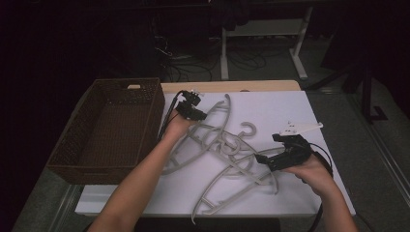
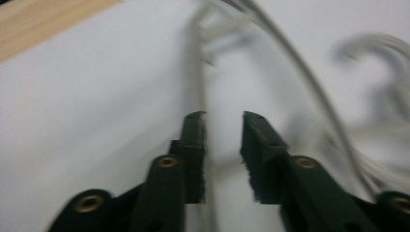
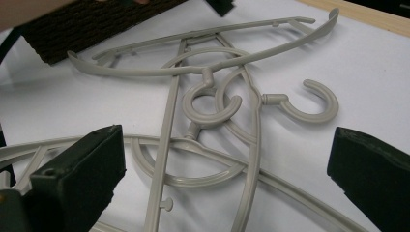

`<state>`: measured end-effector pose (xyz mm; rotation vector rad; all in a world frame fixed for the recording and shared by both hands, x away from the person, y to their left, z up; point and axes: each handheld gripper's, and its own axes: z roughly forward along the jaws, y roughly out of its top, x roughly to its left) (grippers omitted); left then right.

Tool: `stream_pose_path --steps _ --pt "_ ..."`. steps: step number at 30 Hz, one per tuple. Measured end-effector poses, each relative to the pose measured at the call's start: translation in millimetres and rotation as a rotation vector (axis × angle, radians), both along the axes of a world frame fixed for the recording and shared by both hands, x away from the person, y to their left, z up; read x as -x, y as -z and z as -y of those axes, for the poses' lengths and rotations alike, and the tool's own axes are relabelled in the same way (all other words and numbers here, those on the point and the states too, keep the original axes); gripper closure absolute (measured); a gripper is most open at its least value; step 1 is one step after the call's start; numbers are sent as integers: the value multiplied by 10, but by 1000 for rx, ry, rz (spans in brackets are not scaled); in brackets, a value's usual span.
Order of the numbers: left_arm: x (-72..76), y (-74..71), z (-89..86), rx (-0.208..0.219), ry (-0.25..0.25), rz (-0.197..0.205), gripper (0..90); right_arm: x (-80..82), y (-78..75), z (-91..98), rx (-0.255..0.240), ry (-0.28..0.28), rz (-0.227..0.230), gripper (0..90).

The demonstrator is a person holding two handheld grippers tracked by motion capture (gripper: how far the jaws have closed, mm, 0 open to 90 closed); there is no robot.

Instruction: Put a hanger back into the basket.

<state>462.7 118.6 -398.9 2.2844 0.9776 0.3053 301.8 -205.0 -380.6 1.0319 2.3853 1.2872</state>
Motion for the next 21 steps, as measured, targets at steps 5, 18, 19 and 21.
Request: stream_pose_path --steps 5,18,19,21 --pt "449 28 -147 -2 46 -8 900 1 3 -18 2 -2 -3 2" --pt "895 341 -230 -88 164 -159 900 -9 16 -35 7 -6 -7 2" --pt "912 346 -211 -84 173 -164 900 -11 18 -34 7 -6 -6 2" --pt "941 350 -163 -62 197 -182 900 -13 21 -35 8 -5 -8 2"
